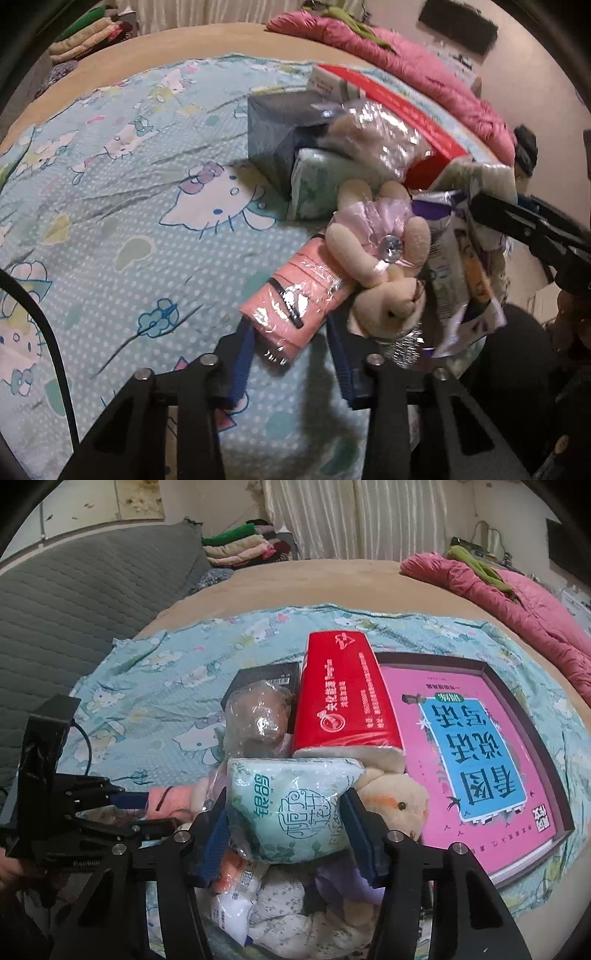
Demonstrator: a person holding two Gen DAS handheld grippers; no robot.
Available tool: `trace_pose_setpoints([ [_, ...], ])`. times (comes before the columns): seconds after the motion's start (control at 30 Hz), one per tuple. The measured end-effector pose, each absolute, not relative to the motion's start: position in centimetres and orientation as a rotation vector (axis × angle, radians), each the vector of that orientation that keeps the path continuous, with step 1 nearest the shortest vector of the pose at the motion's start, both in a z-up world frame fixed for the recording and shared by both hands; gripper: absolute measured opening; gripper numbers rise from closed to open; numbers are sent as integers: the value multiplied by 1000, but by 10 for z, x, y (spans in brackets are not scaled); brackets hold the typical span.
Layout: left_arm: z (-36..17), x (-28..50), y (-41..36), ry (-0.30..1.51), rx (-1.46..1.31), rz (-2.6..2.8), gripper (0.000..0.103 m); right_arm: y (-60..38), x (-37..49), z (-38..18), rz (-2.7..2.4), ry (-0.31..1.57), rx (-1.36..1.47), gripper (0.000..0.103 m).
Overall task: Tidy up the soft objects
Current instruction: 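Grasp the pink strapped packet with the left tool while the right tool grasps the mint-green tissue pack, then carry the pink packet and green tissue pack over the pink book box with both tools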
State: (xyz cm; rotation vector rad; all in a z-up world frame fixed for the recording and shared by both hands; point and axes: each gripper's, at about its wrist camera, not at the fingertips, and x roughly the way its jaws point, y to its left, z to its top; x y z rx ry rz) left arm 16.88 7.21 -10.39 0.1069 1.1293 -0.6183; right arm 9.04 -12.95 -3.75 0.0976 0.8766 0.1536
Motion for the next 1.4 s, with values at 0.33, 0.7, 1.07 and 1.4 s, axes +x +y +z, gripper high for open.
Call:
trace_pose_setpoints([
  [0.33,-80,138,79,1070,43,-560,22,-144,75,-13,168,798,106,57],
  [0.7,-52,111,97,1012,-93,-388,18,-147,66,0,197,748,116,56],
  [1.07,-3,93,82,911,-63,-375,18,-158,55,18,200,694,131,56],
  [1.4,32,83,37,849,-14,-426,18,-184,40,32,169,650,164,56],
])
